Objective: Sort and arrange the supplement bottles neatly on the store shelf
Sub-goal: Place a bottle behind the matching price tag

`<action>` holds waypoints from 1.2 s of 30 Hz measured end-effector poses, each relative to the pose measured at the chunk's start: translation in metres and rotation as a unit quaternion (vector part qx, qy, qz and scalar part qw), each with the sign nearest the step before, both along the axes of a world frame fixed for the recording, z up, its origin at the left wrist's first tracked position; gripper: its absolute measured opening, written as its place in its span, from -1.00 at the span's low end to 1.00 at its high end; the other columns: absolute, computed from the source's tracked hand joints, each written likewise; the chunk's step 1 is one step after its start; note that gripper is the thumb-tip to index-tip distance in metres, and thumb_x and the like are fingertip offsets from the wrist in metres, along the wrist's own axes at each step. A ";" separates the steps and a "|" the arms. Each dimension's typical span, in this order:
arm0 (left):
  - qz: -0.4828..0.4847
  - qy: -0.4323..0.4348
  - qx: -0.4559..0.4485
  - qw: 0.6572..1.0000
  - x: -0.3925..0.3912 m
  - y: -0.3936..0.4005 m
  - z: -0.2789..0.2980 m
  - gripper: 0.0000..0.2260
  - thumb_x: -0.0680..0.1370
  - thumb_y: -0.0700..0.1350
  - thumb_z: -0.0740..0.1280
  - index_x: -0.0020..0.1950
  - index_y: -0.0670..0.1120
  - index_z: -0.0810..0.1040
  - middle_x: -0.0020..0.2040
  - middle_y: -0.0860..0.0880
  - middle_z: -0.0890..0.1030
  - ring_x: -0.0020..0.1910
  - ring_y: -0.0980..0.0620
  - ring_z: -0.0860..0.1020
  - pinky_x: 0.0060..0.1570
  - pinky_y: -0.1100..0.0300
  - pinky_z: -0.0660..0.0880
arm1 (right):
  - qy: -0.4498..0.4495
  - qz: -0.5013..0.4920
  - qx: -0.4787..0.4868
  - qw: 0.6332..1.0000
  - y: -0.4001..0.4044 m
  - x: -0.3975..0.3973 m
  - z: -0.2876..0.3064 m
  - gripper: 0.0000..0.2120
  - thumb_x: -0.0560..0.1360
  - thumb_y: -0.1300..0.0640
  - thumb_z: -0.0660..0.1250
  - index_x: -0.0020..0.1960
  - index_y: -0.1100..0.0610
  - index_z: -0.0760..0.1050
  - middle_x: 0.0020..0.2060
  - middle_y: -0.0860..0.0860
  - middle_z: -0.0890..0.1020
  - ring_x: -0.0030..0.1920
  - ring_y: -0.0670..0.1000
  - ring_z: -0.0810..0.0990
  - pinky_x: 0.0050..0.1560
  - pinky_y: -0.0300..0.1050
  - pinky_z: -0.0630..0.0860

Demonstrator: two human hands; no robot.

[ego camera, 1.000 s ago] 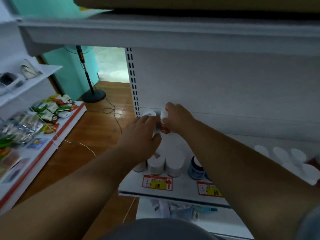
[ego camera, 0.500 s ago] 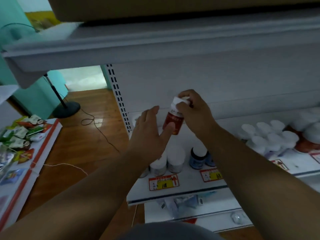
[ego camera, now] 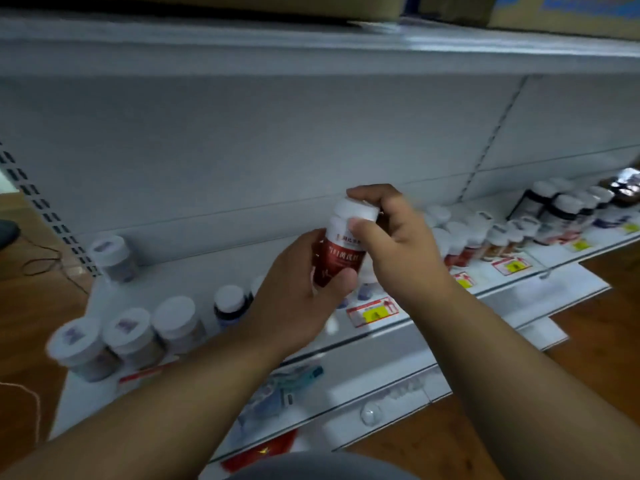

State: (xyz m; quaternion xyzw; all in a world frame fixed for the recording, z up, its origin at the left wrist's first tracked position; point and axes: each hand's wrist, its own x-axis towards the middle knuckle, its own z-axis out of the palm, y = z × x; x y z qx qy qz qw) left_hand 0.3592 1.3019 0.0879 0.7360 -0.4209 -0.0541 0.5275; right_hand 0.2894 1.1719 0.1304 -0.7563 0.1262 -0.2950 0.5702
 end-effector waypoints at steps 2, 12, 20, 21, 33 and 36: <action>0.001 0.010 -0.005 1.000 -0.022 -0.039 -0.005 -0.69 0.41 0.25 0.26 0.13 0.32 0.38 0.04 0.25 0.56 0.02 0.29 0.53 -0.05 0.45 0.41 | -0.009 -0.004 0.002 1.000 -0.035 -0.026 -0.002 -0.77 0.49 0.25 0.30 0.11 0.02 0.51 -0.15 -0.04 0.61 -0.18 -0.12 0.58 -0.20 -0.16 0.57; 0.029 -0.002 0.057 0.998 -0.096 -0.192 -0.018 -0.45 0.39 0.36 0.25 0.32 0.20 0.32 0.14 0.14 0.51 0.11 0.15 0.49 0.10 0.03 0.50 | -0.008 0.006 0.031 0.999 -0.186 -0.093 -0.001 -0.80 0.52 0.27 0.30 0.08 0.04 0.52 -0.15 -0.07 0.60 -0.15 -0.12 0.57 -0.05 -0.06 0.57; 0.094 -0.051 0.044 0.993 -0.065 -0.263 -0.022 -0.39 0.55 0.32 -0.04 0.40 -0.04 0.37 0.24 -0.06 0.51 0.22 -0.01 0.46 0.22 0.03 0.41 | -0.027 -0.060 -0.004 0.998 -0.272 -0.076 0.003 -0.82 0.50 0.16 0.39 0.06 -0.06 0.54 -0.08 -0.06 0.65 -0.08 -0.10 0.64 -0.04 -0.14 0.61; 0.124 -0.075 0.057 0.988 -0.062 -0.270 -0.019 -0.41 0.54 0.27 -0.01 0.40 -0.07 0.38 0.25 -0.08 0.50 0.22 -0.03 0.43 0.23 0.08 0.37 | -0.022 -0.069 -0.014 0.997 -0.283 -0.072 0.004 -0.82 0.50 0.15 0.39 0.07 -0.05 0.54 -0.07 -0.06 0.65 -0.07 -0.10 0.64 -0.05 -0.15 0.61; 0.173 -0.182 0.456 0.854 -0.042 -0.344 -0.037 -0.30 0.57 0.33 -0.12 0.58 -0.05 -0.14 0.58 -0.05 -0.21 0.55 -0.05 -0.18 0.49 -0.01 -0.16 | 0.052 0.040 -0.177 0.982 -0.385 0.002 -0.025 -0.81 0.45 0.13 0.43 0.01 -0.01 0.48 -0.10 -0.25 0.55 -0.13 -0.22 0.53 -0.11 -0.26 0.51; 0.184 -0.180 0.495 0.830 -0.037 -0.346 -0.045 -0.28 0.55 0.35 -0.19 0.58 -0.05 -0.16 0.59 -0.07 -0.18 0.56 -0.05 -0.18 0.50 -0.03 -0.17 | 0.095 0.094 -0.217 0.967 -0.394 0.011 -0.037 -0.78 0.41 0.12 0.44 0.03 0.00 0.50 -0.11 -0.17 0.57 -0.16 -0.17 0.54 -0.20 -0.30 0.43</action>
